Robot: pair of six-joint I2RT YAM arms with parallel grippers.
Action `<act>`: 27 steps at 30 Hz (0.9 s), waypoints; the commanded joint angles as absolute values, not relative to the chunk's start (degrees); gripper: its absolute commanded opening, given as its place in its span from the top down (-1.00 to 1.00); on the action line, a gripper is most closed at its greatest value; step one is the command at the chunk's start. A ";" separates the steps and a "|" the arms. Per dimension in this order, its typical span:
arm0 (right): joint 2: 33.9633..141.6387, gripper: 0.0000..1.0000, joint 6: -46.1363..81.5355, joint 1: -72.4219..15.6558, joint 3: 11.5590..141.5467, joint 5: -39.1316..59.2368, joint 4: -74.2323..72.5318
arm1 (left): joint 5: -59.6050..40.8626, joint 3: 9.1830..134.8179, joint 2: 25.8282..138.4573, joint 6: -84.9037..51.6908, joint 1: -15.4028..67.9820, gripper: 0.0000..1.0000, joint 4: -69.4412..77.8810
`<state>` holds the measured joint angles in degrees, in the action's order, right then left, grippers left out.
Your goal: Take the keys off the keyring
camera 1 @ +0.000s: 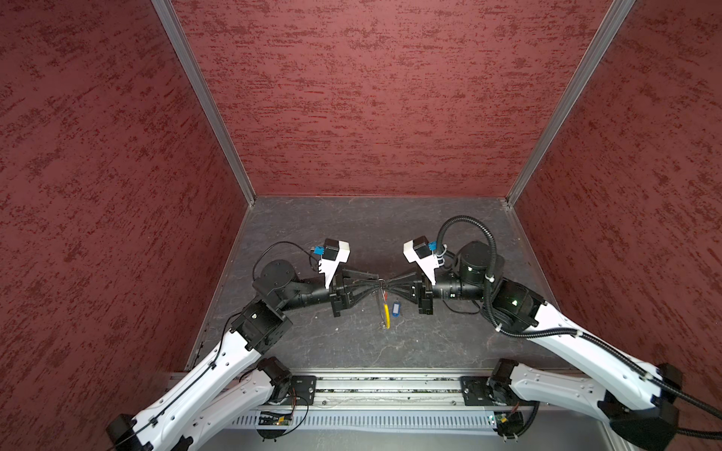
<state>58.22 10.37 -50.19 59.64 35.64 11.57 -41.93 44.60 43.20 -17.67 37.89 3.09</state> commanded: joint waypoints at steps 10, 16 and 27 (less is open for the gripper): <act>57.91 1.00 9.83 -50.95 62.07 33.54 10.73 | -43.86 45.59 44.06 -17.61 38.14 0.63 5.01; 58.45 1.00 9.85 -51.24 62.50 33.34 10.00 | -43.68 44.91 44.30 -17.51 38.24 0.74 5.44; 57.32 0.70 9.84 -51.46 61.23 32.01 6.62 | -42.59 41.31 42.90 -18.96 37.93 1.00 14.75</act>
<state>58.46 10.76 -50.94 60.29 33.74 11.33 -42.76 42.68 43.88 -17.85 37.93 9.96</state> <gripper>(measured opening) 0.102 0.045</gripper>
